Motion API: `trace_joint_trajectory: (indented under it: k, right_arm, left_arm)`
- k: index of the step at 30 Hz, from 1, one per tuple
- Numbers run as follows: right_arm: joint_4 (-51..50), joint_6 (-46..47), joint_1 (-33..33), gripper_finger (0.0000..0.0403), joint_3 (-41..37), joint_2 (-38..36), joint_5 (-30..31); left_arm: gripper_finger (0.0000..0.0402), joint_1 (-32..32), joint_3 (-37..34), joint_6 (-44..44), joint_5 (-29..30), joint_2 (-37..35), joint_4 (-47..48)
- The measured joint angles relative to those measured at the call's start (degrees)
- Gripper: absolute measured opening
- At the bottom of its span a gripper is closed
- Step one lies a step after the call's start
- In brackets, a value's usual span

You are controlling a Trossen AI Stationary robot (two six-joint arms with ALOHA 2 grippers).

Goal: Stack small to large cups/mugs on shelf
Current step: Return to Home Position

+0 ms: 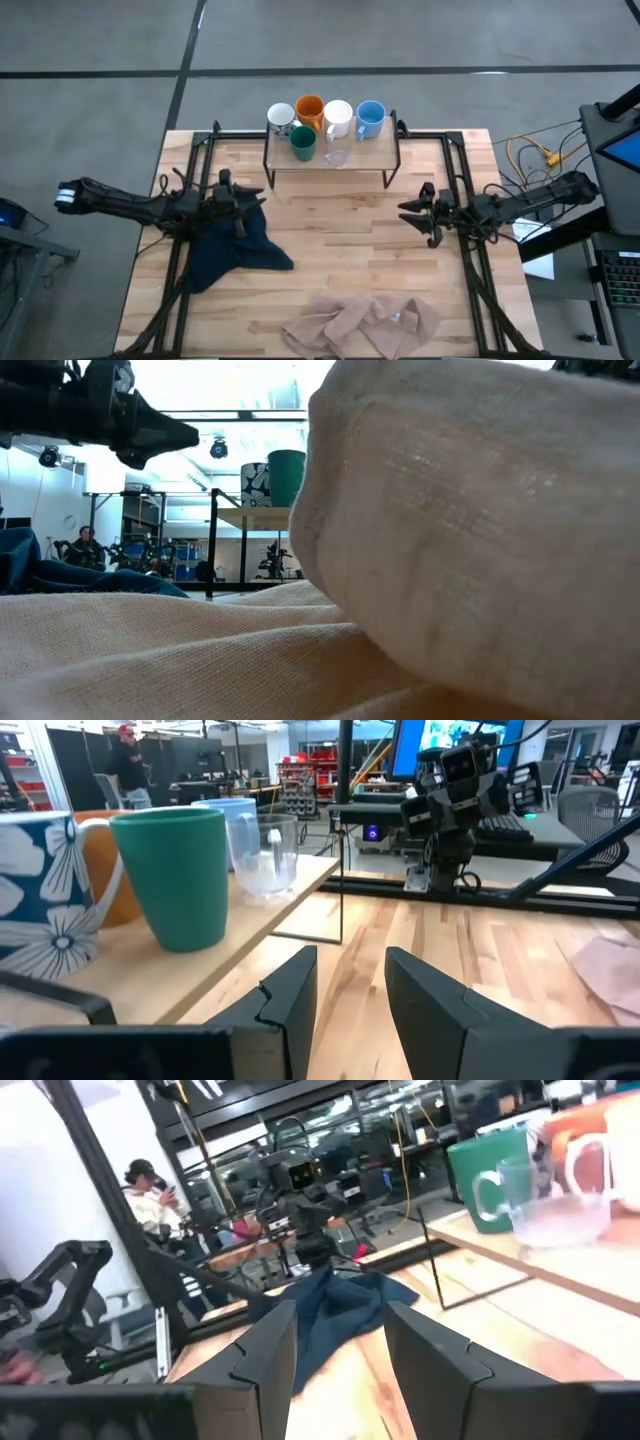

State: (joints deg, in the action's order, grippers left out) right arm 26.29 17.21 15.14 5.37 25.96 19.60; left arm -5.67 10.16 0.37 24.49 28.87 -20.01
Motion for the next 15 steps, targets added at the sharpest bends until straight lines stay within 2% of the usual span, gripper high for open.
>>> trace_joint_trajectory:
  k: [5, 15]
  right_arm:
    - [-0.88, 1.37, -0.02, 0.0148, -0.02, 1.87, 0.01]
    - [-2.49, -2.96, -0.04, 0.0148, -0.05, 8.29, 0.01]
  left_arm:
    - [0.0107, 0.00, -2.02, 0.01, -0.02, -1.46, -0.02]
    - [0.0107, 0.04, -3.82, 1.64, 0.08, -0.74, -0.03]
